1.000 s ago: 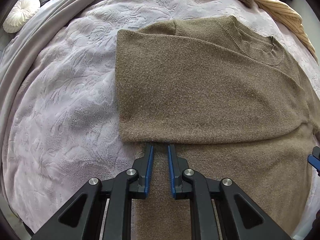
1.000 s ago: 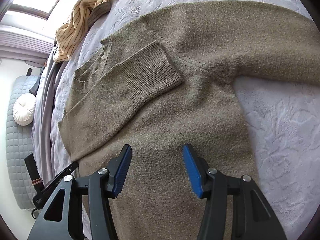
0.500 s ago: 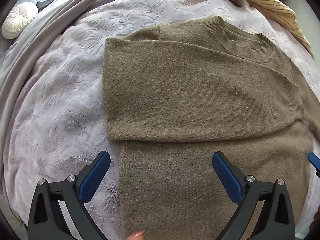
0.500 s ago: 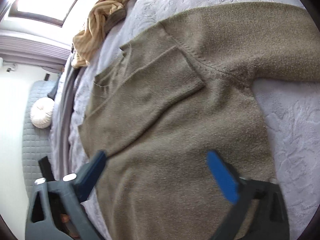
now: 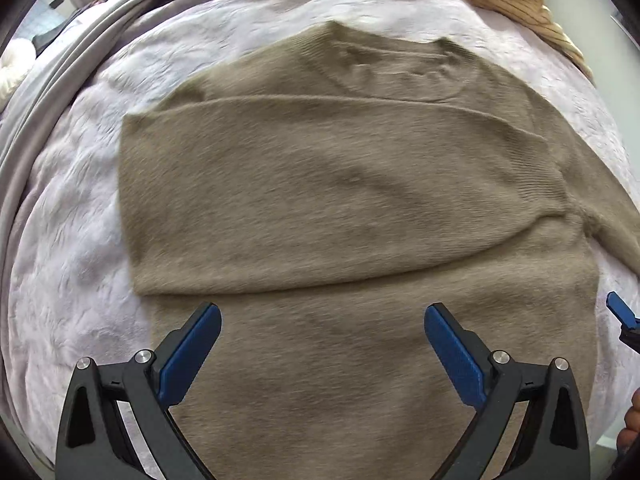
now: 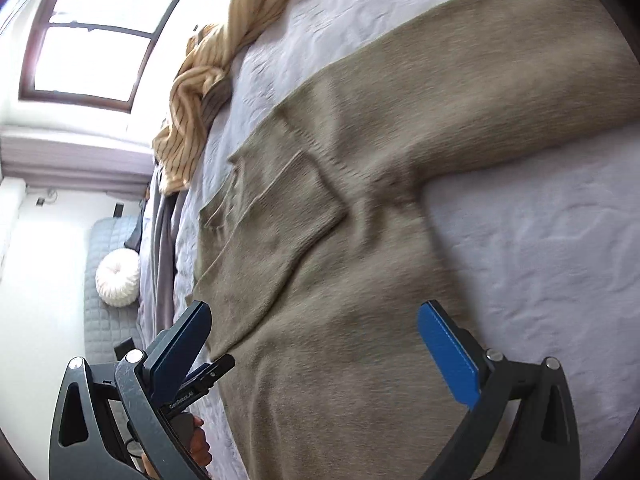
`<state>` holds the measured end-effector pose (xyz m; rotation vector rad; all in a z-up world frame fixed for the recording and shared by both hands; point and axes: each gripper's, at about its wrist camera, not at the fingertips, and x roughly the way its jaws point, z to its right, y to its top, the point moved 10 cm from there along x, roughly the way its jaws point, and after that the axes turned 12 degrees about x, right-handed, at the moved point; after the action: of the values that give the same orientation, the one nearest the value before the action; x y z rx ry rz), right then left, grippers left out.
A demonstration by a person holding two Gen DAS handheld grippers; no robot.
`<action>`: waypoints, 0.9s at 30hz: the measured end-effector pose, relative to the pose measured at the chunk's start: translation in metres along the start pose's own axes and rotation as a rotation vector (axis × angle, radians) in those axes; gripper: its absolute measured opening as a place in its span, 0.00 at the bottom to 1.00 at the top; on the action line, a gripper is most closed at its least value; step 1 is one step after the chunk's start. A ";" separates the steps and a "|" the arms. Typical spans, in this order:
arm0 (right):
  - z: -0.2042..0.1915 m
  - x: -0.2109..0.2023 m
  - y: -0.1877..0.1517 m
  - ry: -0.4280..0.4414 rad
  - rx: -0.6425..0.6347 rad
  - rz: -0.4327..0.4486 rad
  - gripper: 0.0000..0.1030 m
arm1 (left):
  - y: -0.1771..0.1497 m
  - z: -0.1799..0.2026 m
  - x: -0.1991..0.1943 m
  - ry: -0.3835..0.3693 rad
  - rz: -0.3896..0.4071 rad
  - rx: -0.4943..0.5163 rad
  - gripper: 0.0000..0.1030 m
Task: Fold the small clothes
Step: 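Grasp the other sleeve with the right tool and fold it across the body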
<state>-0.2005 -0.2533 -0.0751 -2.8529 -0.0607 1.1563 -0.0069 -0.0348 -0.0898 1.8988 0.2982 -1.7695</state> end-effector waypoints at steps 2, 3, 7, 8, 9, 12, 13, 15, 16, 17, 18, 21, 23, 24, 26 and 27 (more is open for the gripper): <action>0.013 -0.015 0.011 -0.006 0.028 0.029 1.00 | 0.010 0.014 -0.002 -0.015 0.009 0.016 0.99; 0.021 -0.024 0.018 -0.010 0.047 0.051 1.00 | 0.015 0.022 -0.002 -0.023 0.012 0.024 0.99; 0.069 -0.079 0.062 -0.004 0.186 0.188 1.00 | 0.030 0.062 -0.003 -0.048 0.022 0.056 0.99; 0.069 -0.079 0.062 -0.004 0.186 0.188 1.00 | 0.033 0.070 -0.003 -0.053 0.024 0.064 0.99; 0.079 -0.090 0.070 0.000 0.217 0.216 1.00 | 0.036 0.078 -0.003 -0.058 0.026 0.070 0.99; 0.108 -0.124 0.095 0.019 0.301 0.310 1.00 | 0.040 0.107 -0.006 -0.073 0.027 0.092 0.99; 0.115 -0.133 0.102 0.029 0.325 0.335 1.00 | 0.041 0.115 -0.007 -0.074 0.027 0.098 0.99; 0.127 -0.148 0.113 0.052 0.369 0.375 1.00 | 0.043 0.129 -0.009 -0.077 0.031 0.109 0.99; 0.136 -0.158 0.123 0.078 0.408 0.404 1.00 | 0.043 0.134 -0.010 -0.079 0.032 0.112 0.99; 0.136 -0.158 0.123 0.078 0.408 0.404 1.00 | 0.045 0.140 -0.011 -0.083 0.033 0.115 0.99; 0.140 -0.161 0.128 0.089 0.424 0.414 1.00 | 0.046 0.146 -0.011 -0.086 0.032 0.118 0.99; 0.153 -0.168 0.144 0.136 0.476 0.436 1.00 | 0.052 0.149 -0.004 -0.093 0.033 0.127 0.99; 0.155 -0.169 0.148 0.150 0.489 0.439 1.00 | 0.054 0.158 -0.005 -0.093 0.034 0.132 0.99; 0.158 -0.170 0.156 0.187 0.512 0.450 1.00 | 0.055 0.160 -0.005 -0.093 0.034 0.133 0.99; 0.159 -0.172 0.160 0.211 0.528 0.459 1.00 | 0.060 0.150 0.008 -0.088 0.038 0.135 0.99; 0.161 -0.173 0.164 0.239 0.550 0.472 1.00 | 0.060 0.149 0.007 -0.084 0.042 0.135 0.99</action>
<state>-0.4342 -0.4204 -0.0820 -2.5226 0.8396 0.7094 -0.1045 -0.1627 -0.0847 1.9018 0.1100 -1.8770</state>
